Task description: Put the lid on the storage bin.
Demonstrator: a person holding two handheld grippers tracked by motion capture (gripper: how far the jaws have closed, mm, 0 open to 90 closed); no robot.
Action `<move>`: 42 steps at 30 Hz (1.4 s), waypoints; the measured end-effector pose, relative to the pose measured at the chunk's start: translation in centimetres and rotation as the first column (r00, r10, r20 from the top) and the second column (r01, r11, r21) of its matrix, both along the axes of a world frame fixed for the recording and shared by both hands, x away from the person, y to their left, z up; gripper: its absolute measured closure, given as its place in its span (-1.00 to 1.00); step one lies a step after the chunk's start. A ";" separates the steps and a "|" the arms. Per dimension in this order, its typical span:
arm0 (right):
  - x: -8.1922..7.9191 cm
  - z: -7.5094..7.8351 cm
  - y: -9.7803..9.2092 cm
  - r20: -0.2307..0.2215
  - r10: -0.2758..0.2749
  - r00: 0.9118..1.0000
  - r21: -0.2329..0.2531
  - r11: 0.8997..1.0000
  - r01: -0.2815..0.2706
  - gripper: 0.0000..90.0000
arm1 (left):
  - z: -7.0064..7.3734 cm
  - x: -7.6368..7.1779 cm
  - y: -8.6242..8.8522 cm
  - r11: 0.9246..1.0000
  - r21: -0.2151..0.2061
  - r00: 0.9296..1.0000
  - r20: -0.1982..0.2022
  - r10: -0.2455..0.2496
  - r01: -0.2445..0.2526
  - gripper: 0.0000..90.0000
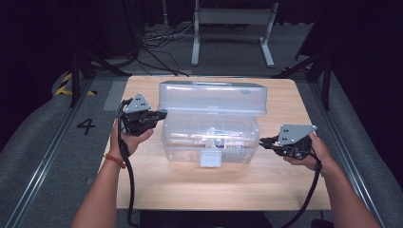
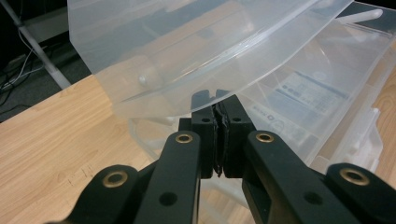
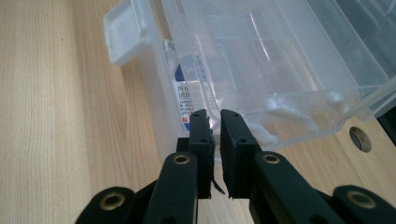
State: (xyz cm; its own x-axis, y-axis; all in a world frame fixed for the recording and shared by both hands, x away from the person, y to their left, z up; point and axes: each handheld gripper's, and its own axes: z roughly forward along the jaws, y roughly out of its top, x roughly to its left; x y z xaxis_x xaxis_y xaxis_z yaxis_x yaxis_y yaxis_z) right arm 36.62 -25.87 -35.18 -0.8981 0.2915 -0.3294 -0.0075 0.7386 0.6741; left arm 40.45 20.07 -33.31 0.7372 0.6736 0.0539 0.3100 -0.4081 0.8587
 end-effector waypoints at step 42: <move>0.0 -6.8 -5.1 -0.143 -0.183 0.973 0.125 0.972 0.201 0.22 | -2.8 -2.3 0.4 0.998 0.029 0.999 -0.001 -0.048 0.048 0.98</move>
